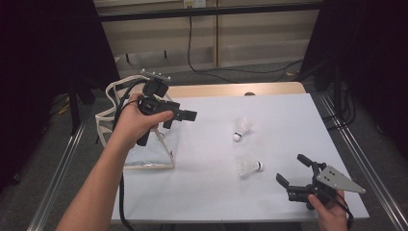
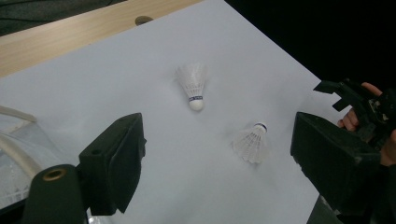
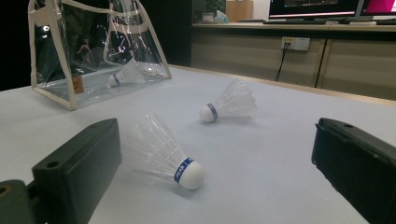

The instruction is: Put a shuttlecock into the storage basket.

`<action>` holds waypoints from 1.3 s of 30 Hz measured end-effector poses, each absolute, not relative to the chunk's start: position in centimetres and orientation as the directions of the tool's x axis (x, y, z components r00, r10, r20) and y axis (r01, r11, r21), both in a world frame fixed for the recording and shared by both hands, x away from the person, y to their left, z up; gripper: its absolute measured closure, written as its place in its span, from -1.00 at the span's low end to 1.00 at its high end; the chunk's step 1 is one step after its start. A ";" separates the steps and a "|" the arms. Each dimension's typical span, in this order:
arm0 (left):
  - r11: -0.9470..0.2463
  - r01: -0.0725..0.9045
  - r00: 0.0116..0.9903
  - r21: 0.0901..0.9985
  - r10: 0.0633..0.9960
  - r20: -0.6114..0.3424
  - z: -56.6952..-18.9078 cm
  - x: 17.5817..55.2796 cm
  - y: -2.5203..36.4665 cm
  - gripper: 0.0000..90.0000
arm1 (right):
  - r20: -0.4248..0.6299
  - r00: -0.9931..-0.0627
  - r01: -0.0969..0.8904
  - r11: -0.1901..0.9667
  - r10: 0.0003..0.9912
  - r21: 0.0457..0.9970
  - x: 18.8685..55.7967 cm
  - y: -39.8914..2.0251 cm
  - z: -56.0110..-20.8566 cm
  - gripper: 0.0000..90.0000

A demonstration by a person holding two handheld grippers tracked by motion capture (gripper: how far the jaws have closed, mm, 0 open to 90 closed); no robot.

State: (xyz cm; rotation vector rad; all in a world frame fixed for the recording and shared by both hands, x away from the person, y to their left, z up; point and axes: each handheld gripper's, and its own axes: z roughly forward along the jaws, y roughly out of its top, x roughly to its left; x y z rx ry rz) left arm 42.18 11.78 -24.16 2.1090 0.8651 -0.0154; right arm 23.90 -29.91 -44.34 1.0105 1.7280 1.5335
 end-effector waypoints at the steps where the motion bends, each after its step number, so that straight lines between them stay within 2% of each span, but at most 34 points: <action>1: -0.415 0.585 0.763 0.697 0.572 -0.300 -24.2 42.1 11.7 -0.60 | 0.044 -0.522 0.145 0.038 0.852 0.989 23.9 -29.9 -44.3 -0.97; 27: -0.465 0.553 0.807 0.692 0.505 -0.306 -26.2 40.9 9.8 -0.67 | 0.043 -0.522 0.145 0.039 0.852 0.989 23.9 -29.9 -44.3 -0.97; 39: -0.461 0.556 0.806 0.691 0.504 -0.312 -27.7 40.7 9.7 -0.71 | 0.043 -0.523 0.145 0.039 0.852 0.989 23.9 -29.9 -44.3 -0.97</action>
